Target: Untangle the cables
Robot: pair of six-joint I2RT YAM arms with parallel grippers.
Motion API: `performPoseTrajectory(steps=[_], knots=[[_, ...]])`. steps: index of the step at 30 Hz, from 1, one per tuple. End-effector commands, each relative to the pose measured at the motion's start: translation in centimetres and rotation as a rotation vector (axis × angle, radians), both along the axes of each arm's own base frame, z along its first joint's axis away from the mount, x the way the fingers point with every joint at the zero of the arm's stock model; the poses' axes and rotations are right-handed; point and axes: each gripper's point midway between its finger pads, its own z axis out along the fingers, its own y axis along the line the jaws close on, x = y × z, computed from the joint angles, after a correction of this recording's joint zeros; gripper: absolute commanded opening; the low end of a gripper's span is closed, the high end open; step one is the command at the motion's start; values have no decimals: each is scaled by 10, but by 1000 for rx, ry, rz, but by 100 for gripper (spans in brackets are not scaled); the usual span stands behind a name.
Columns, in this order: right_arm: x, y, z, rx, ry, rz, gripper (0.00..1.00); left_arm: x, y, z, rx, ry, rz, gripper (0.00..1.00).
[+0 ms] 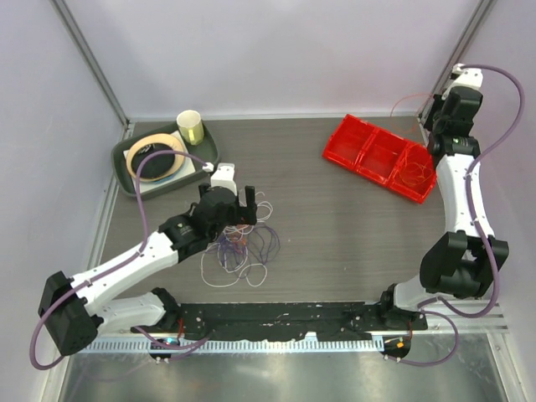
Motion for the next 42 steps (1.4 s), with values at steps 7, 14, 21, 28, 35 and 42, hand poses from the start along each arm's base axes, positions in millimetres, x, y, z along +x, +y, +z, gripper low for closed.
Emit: performPoseTrajectory(steps=[7,14,21,28,35,42], knots=[[-4,-51,-20,63,-67,-96,1,15,1,-4,12,-11,41,100],[-21,-73,-13,72,-97,-149,1,18,-2,-11,22,19,39,100],[-21,-80,6,54,-130,-150,1,18,-4,-11,9,18,29,100],[-1,-84,-15,54,-86,-114,1,16,-7,-10,0,25,14,100],[-2,-83,-50,108,-44,-136,1,16,-8,-12,-4,27,7,100],[-21,-86,-104,195,8,-242,1,15,-7,-10,-8,25,9,100]])
